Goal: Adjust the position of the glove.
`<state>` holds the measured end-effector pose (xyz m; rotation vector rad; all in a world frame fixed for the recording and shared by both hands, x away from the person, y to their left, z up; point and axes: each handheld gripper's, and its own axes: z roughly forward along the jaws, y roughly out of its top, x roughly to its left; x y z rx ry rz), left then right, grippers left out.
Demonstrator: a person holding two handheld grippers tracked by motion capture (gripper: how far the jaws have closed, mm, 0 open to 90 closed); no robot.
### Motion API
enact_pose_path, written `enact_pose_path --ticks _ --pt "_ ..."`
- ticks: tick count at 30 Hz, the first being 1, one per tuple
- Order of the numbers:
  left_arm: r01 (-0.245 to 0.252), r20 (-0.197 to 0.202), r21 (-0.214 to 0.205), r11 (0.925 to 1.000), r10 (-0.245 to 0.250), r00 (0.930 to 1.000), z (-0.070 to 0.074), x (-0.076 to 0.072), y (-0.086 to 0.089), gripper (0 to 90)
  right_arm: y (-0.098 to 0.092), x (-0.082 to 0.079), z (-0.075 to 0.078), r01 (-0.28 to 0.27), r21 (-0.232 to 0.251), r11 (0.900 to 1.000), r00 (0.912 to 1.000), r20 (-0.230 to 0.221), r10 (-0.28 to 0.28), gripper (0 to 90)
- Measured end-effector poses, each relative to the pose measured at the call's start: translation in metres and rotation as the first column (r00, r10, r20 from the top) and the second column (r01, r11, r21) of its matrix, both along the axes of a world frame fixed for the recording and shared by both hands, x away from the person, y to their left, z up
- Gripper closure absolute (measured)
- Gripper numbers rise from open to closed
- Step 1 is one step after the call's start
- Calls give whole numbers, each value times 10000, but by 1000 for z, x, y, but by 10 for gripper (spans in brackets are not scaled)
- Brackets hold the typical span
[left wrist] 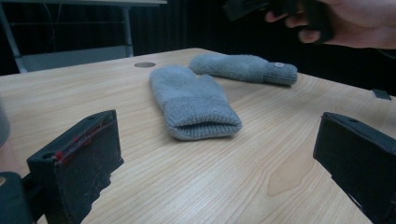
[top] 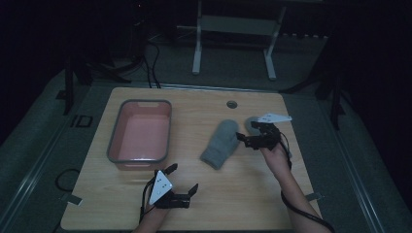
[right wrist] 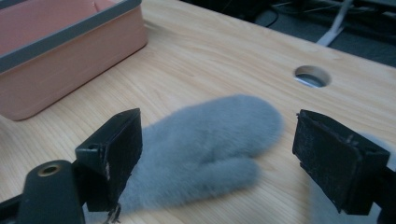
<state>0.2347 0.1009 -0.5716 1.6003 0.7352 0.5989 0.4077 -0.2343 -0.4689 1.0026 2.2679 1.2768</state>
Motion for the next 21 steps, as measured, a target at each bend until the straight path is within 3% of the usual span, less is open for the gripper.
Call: enact_pose_path --ticks 3,9,21 --pt "6 71 81 10000 -7 10000 0 -1 -1 12 15 9 -6 339 -298 9990 9993 -174 -344 157" --pt "2 49 68 10000 -3 10000 0 -1 -1 12 40 22 -16 -145 -709 9974 9996 -239 128 170" --pt "-8 -12 50 10000 8 10000 0 0 -1 12 67 47 -59 -237 -1635 9863 9961 -874 95 205"
